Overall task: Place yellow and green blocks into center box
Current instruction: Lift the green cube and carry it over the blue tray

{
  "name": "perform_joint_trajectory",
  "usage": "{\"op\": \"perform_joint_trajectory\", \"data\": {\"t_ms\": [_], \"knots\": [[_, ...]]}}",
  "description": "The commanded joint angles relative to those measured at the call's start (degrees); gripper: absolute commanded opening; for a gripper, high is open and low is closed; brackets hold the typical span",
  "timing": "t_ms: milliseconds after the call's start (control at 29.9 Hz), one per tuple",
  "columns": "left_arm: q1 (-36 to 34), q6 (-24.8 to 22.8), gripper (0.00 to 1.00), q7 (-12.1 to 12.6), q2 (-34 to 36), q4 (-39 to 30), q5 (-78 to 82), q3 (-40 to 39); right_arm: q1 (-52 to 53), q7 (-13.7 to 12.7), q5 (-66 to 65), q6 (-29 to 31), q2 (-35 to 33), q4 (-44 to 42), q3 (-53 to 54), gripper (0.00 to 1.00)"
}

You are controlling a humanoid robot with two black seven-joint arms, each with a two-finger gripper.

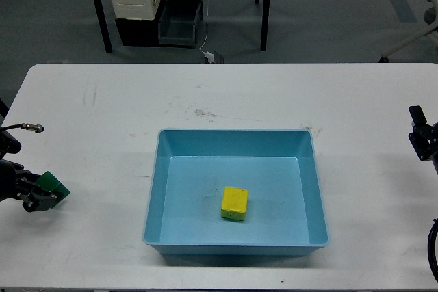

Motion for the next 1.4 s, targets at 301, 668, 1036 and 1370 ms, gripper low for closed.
{"op": "perform_joint_trajectory", "data": {"t_ms": [301,668,1036,1370], "knots": [[-5.7,4.0,0.22,0.0,2.27,-0.56,0.5,-0.11,-0.06,-0.05,0.07,0.0,0.08,0.06,0.0,1.0],[-23.02,1.3,0.25,0.0,2.65,-14.97,-6.72,-0.2,-0.06,0.04,0.07,0.09,0.08,0.24,-0.79,1.0],[-34.62,0.0,0.26,0.0,-21.87,-19.2,-6.36,7.34,-0.15,-0.05,0.07,0.09,0.08,0.24,-1.14,1.0],[-36.92,0.0,0.26,0.0,-37.7,-7.0,1.54,20.98,-0.67,-0.05,0.07,0.09,0.17,0.33,-1.14,1.0]]}}
